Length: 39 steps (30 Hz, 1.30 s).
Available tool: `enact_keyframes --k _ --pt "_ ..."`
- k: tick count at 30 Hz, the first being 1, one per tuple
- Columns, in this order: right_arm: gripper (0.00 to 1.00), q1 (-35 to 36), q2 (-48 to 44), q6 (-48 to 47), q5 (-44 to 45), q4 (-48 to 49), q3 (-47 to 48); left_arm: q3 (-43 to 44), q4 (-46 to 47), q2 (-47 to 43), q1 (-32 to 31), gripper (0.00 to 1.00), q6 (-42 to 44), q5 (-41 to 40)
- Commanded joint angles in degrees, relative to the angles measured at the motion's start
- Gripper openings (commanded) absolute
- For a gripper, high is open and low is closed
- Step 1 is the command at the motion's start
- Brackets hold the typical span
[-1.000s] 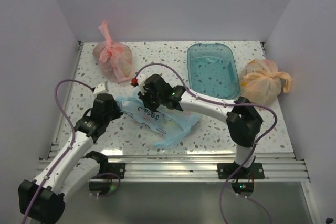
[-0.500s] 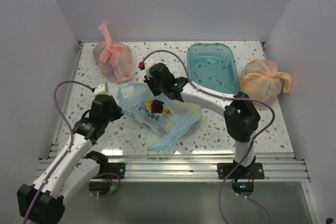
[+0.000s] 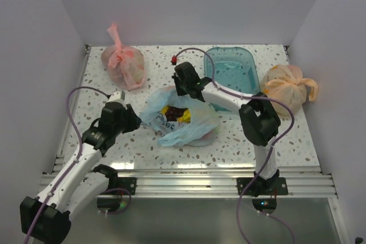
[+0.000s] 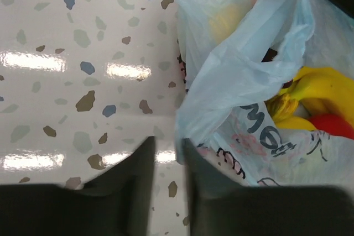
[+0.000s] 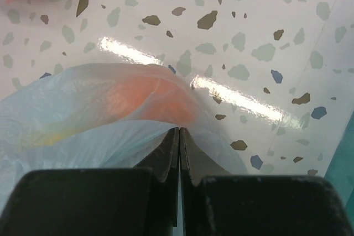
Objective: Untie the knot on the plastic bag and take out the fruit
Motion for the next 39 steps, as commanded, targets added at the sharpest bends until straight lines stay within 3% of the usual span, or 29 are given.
enact_keyframes --k 1,3,4,6,7,10,13,16,23,30,39 --pt "0.00 0.32 -5.35 -0.15 -0.74 2.04 1.08 1.74 0.22 -1.28 0.28 0.48 0.18 0.61" --pt "0.11 0.32 -7.19 -0.85 -2.22 0.98 -0.16 3.32 0.40 -1.73 0.28 0.68 -0.26 1.13" --pt "0.30 0.32 -8.85 -1.47 -3.10 0.28 -0.51 4.02 0.05 -1.81 0.28 0.81 -0.35 1.39" --pt "0.47 0.49 -10.71 -1.82 -4.77 -1.30 -2.09 6.75 -1.44 -1.29 0.19 0.86 -0.44 1.92" --pt "0.60 0.67 -12.98 -1.91 -4.95 -1.83 -3.57 7.71 -2.14 -1.20 0.19 0.88 -0.53 2.19" --pt "0.74 1.81 -16.07 -2.61 -3.91 -3.50 -6.47 11.49 -4.69 -0.85 0.02 0.89 -2.19 2.10" --pt "0.80 2.78 -19.59 -2.70 -3.11 -5.35 -9.28 14.22 -7.50 -1.02 -1.21 0.89 -5.79 -0.27" --pt "0.84 4.01 -21.44 -3.75 -1.71 -6.84 -11.40 15.02 -8.48 -0.32 -2.88 0.86 -10.18 -1.68" --pt "0.87 4.27 -21.70 -3.41 -0.74 -7.29 -15.45 14.49 -2.60 8.53 -18.77 0.85 -20.99 -9.32" --pt "0.87 4.36 -21.09 -3.14 0.67 -6.32 -17.03 9.92 3.21 15.40 -22.22 0.94 -31.18 -15.47" --pt "0.81 4.27 -20.91 -2.70 1.11 -4.38 -18.88 8.86 8.22 26.74 -25.73 0.91 -36.21 -20.66"
